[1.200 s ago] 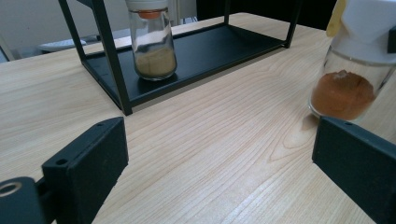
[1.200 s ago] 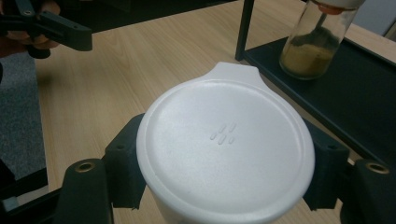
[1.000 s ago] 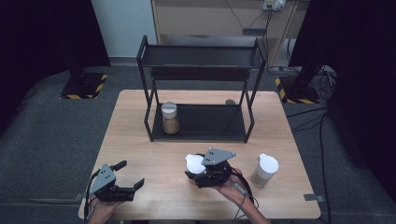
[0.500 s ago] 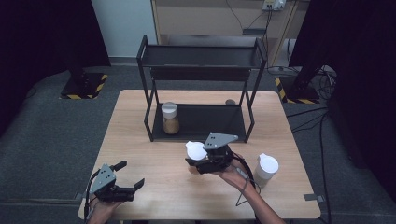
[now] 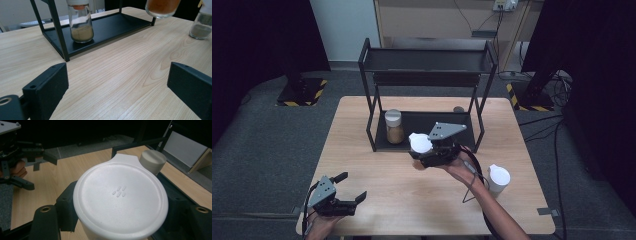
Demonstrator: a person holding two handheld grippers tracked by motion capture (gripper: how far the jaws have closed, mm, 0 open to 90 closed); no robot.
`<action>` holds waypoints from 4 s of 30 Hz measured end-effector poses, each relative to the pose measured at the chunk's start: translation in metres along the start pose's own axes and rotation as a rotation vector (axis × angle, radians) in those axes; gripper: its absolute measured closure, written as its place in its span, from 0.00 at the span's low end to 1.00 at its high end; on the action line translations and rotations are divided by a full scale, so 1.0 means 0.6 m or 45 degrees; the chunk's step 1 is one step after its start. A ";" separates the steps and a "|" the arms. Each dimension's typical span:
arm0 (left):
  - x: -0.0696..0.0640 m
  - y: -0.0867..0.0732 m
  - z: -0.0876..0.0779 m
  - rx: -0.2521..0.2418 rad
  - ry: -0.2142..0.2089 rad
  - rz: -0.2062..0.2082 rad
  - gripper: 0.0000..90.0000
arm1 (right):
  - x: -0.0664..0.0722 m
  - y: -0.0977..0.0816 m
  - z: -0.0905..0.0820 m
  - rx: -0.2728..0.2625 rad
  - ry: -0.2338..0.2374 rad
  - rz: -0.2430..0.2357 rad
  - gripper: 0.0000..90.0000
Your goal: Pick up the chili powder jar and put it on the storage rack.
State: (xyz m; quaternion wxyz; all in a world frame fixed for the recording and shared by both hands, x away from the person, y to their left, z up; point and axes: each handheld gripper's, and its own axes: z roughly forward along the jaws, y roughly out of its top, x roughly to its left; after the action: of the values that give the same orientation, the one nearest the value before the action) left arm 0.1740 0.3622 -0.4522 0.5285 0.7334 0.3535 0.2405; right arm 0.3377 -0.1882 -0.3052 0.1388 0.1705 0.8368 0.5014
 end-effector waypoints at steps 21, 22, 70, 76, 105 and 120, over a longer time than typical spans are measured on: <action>0.002 -0.001 0.000 -0.002 -0.004 -0.005 0.03 | -0.075 0.062 0.058 0.014 -0.158 0.091 0.34; 0.002 -0.001 0.000 -0.002 -0.004 -0.005 0.03 | -0.075 0.062 0.058 0.014 -0.158 0.091 0.34; 0.004 -0.003 0.001 -0.005 -0.007 -0.005 0.03 | -0.117 -0.032 0.213 0.093 -0.388 0.323 0.34; 0.004 -0.002 0.002 -0.002 -0.008 -0.002 0.03 | -0.117 -0.036 0.215 0.094 -0.381 0.323 0.34; 0.003 -0.002 0.003 -0.004 -0.003 -0.005 0.03 | -0.126 -0.053 0.208 0.044 -0.346 0.395 0.17; 0.004 -0.001 0.003 -0.001 -0.008 -0.013 0.03 | -0.137 -0.006 0.159 -0.006 -0.364 0.349 0.12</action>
State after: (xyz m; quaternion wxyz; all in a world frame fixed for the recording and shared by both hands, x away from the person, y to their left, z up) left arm 0.1766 0.3631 -0.4537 0.5311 0.7322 0.3555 0.2356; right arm 0.4500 -0.1492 -0.3470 0.1872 0.3520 0.7763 0.4882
